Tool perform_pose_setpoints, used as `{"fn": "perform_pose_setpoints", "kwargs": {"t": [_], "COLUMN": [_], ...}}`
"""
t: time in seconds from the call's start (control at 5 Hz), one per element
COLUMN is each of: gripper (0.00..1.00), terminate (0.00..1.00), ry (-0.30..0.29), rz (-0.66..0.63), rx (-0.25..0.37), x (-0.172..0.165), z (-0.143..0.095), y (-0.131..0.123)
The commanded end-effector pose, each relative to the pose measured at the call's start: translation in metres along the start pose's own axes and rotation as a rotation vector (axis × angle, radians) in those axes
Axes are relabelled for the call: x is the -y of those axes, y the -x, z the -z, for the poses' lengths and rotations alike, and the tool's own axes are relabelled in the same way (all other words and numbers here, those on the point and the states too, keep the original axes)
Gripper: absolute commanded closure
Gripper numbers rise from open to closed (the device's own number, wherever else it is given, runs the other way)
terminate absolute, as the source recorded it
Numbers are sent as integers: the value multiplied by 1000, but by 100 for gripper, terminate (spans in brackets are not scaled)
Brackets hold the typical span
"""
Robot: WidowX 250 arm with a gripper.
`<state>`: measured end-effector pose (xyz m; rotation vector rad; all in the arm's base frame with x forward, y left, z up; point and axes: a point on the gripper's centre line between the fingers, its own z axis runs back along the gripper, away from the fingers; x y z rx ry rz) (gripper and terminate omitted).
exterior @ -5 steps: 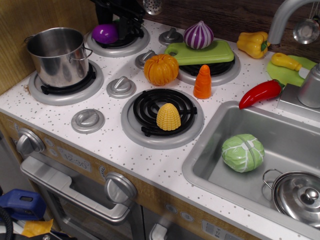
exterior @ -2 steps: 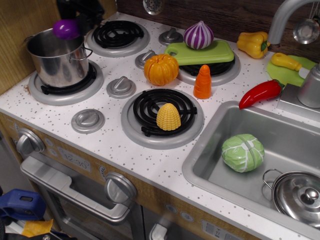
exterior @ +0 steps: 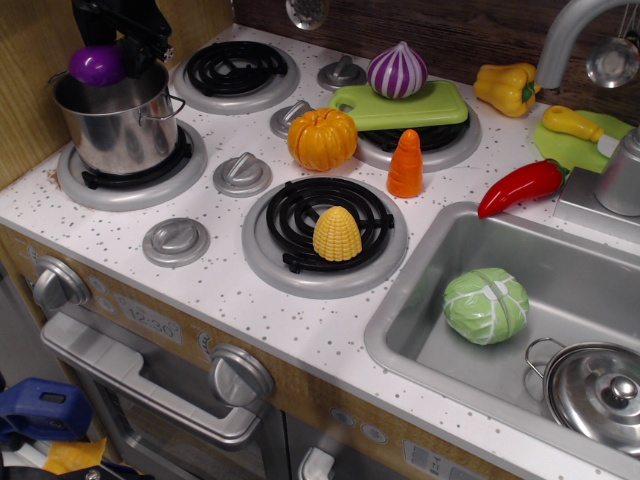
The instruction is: Put eggplant in pot or pan
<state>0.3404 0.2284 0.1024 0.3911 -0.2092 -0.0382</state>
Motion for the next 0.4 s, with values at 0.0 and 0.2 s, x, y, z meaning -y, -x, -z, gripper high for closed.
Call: {"fn": "perform_pose_setpoints", "kwargs": {"t": [0.0,0.2], "gripper": [0,0], "terminate": [0,100], "ry": [-34,-34], "rz": [-16,-16], "rx": [50,50], "x": [-11,-11], "z": [-22,-22], "y": [-5,-5]}}
